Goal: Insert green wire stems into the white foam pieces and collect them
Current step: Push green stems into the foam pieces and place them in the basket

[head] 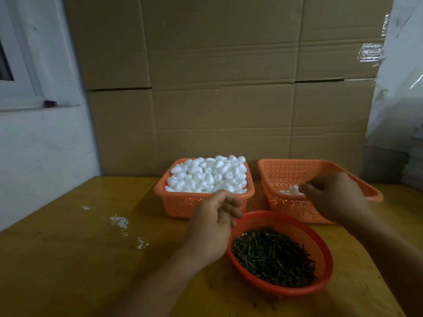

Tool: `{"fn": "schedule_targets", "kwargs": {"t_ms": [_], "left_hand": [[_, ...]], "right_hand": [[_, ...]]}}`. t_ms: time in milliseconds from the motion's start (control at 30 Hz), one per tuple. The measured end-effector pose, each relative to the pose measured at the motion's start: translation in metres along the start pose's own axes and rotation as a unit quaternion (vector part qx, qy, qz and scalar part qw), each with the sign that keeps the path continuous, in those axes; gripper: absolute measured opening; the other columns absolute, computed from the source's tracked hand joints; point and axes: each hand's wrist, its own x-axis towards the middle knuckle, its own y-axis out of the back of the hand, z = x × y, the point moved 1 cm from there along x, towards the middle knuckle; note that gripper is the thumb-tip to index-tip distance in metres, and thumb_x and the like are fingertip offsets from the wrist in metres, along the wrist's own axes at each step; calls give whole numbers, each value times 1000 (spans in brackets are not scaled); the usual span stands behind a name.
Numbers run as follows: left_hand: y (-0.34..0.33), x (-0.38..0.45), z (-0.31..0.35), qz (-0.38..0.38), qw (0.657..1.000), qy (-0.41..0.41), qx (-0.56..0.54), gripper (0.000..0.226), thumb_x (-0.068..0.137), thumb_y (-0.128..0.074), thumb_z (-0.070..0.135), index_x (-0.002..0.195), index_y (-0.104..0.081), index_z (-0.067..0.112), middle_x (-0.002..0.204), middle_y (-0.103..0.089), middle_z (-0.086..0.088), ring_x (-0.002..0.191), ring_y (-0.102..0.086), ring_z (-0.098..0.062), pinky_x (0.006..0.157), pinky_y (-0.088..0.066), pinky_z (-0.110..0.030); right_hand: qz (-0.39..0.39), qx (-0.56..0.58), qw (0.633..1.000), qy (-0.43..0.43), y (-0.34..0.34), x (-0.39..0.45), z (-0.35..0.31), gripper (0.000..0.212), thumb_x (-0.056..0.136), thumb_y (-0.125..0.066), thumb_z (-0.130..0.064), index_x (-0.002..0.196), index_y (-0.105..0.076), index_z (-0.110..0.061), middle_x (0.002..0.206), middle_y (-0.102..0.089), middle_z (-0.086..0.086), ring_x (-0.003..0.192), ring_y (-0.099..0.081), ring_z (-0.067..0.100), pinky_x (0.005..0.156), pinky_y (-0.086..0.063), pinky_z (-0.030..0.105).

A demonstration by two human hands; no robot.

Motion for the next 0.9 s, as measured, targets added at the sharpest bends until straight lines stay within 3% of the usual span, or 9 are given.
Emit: {"fn": "schedule_targets", "kwargs": {"t_ms": [100, 167, 267, 300, 367, 433, 567, 667, 900], "left_hand": [[17, 26, -1, 60, 995, 7, 76, 30, 95, -55, -1, 93, -65, 28, 87, -69, 8, 77, -63, -3, 70, -52, -20], [27, 48, -6, 82, 986, 15, 142, 18, 95, -60, 6, 96, -66, 24, 88, -67, 12, 79, -61, 0, 70, -46, -11], [36, 82, -14, 61, 968, 30, 240, 14, 94, -63, 10, 98, -70, 21, 91, -64, 13, 78, -57, 3, 67, -41, -3], [37, 93, -16, 47, 960, 31, 274, 13, 93, -64, 12, 97, -73, 19, 94, -66, 10, 82, -59, -1, 74, -43, -5], [37, 112, -19, 10, 942, 38, 332, 10, 91, -67, 16, 94, -76, 16, 100, -71, 4, 96, -64, -14, 93, -49, -30], [36, 125, -19, -31, 922, 70, 381, 11, 89, -68, 23, 96, -77, 21, 104, -71, 4, 103, -63, -19, 97, -49, -42], [29, 137, -20, -89, 870, 93, 476, 21, 88, -71, 33, 107, -73, 27, 118, -60, 8, 119, -51, -19, 107, -38, -42], [23, 137, -16, -130, 824, 77, 547, 27, 96, -63, 35, 122, -67, 30, 127, -48, 6, 127, -39, -19, 95, -28, -30], [14, 142, -16, -134, 810, 98, 562, 45, 92, -61, 48, 129, -62, 22, 133, -49, -1, 129, -39, -24, 102, -34, -38]], "right_hand": [[-15, 68, 996, 60, -2, -35, -10, 31, 95, -65, -31, 65, -69, -24, 51, -65, -7, 35, -48, 5, 38, -34, 19], [-27, 65, 993, 99, -5, -53, -17, 27, 95, -66, -27, 69, -69, -33, 56, -66, -18, 42, -53, 4, 45, -36, 20], [-29, 46, 991, 120, -11, -65, -23, 23, 94, -67, -27, 74, -69, -39, 61, -68, -12, 59, -64, 3, 54, -47, 25], [-26, 45, 991, 127, -12, -68, -24, 23, 93, -68, -27, 73, -69, -39, 58, -65, -13, 58, -62, 0, 52, -44, 22], [-20, 49, 989, 139, -14, -71, -24, 21, 90, -69, -27, 72, -71, -36, 57, -63, -17, 58, -61, -3, 52, -40, 20], [-32, 64, 988, 140, -15, -73, -23, 20, 90, -69, -28, 72, -72, -36, 62, -65, -26, 58, -62, -4, 51, -38, 16], [-46, 91, 986, 133, -15, -73, -19, 22, 91, -67, -30, 70, -71, -37, 59, -66, -19, 51, -61, 1, 47, -37, 15], [-47, 101, 985, 135, -14, -72, -17, 23, 91, -67, -30, 69, -71, -36, 57, -66, -14, 48, -60, 4, 44, -38, 17], [-44, 115, 983, 137, -17, -73, -17, 23, 90, -70, -27, 69, -73, -35, 57, -66, -17, 50, -60, 1, 50, -44, 14]]}}
